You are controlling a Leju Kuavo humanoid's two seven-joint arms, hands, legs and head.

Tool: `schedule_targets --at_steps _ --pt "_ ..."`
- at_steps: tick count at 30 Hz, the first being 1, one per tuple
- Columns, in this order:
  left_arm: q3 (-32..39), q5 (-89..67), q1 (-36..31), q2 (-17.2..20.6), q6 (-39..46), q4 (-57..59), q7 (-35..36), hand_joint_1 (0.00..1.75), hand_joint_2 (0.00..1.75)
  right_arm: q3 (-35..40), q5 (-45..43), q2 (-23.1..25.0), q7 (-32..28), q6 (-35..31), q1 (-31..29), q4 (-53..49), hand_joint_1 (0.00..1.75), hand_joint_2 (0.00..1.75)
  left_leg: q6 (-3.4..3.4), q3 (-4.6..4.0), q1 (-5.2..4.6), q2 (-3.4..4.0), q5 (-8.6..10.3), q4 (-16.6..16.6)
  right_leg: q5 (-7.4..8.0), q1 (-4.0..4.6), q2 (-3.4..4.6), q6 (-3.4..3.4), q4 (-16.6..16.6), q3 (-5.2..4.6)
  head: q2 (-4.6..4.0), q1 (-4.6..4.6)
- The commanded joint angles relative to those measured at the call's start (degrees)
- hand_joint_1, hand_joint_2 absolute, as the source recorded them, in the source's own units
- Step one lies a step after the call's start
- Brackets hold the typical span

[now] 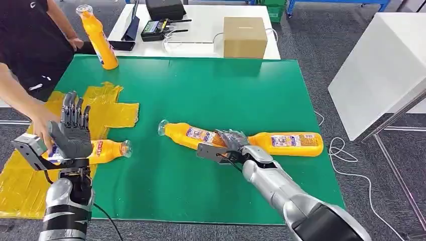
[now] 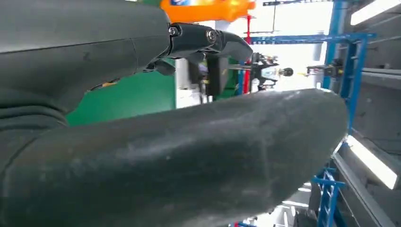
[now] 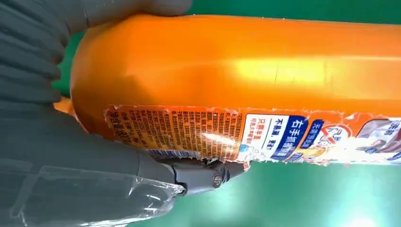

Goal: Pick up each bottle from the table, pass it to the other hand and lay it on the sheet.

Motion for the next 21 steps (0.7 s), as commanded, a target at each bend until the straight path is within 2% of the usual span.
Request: schedule_targets --at_steps 1,2,3,7,10,16,21 --pt "2.85 3.66 0.11 -1.58 -1.85 1.34 3.30 0.00 0.00 -4.55 -0.26 0.15 -2.89 -4.88 0.61 -3.09 1.75 1.75 -0.01 0.08 0.03 -0.15 -0.06 0.00 -0.06 0.02 0.01 -0.13 0.00 0.09 0.00 0.00" --pt "2.82 4.94 1.28 -1.52 -2.45 0.62 3.89 0.00 1.75 -5.37 -0.21 0.39 -3.50 -5.39 0.98 -4.68 1.75 1.75 -0.02 0.18 0.09 -0.20 -0.14 0.03 -0.11 0.07 0.05 -0.20 0.00 0.18 0.00 -0.02" --pt "2.75 7.23 2.70 -1.66 -3.31 0.20 5.42 0.00 1.75 -7.42 -0.79 0.46 -5.58 -7.59 2.59 -9.66 1.75 1.75 -0.01 0.09 0.04 -0.11 -0.09 -0.01 -0.06 0.03 0.07 -0.14 -0.02 0.08 0.00 0.00" --pt "0.72 16.72 9.76 -3.13 -9.22 -2.40 9.28 0.00 1.75 -10.15 -0.48 -0.59 -6.51 -7.83 11.98 -37.61 1.75 1.75 -0.02 0.18 0.06 0.10 -0.26 0.02 -0.12 0.05 0.37 -0.23 0.02 0.11 0.00 0.00" --pt "-3.13 21.47 13.63 -3.68 -12.54 -4.11 12.09 0.00 1.75 -8.59 -1.03 -0.41 -7.53 -7.30 16.26 -47.74 1.75 1.75 -0.06 0.18 0.09 -0.02 -0.34 0.04 -0.22 0.07 0.25 -0.22 0.03 0.10 0.00 0.00" --pt "-9.30 19.06 14.75 -3.59 -11.14 -6.95 11.63 0.00 1.75 -3.43 0.81 0.68 -10.42 -8.28 20.11 -49.58 1.75 1.75 0.00 -0.13 0.05 -0.14 -0.28 0.00 -0.17 0.04 0.00 -0.13 -0.03 -0.16 0.00 0.00" --pt "-11.87 19.12 14.87 -3.42 -10.50 -7.37 11.84 0.00 1.75 -1.36 0.10 2.19 -11.12 -8.47 19.88 -48.31 1.75 1.75 -0.02 -0.08 0.05 -0.12 -0.35 0.00 -0.18 0.04 0.09 -0.19 0.00 -0.13 0.00 0.00"
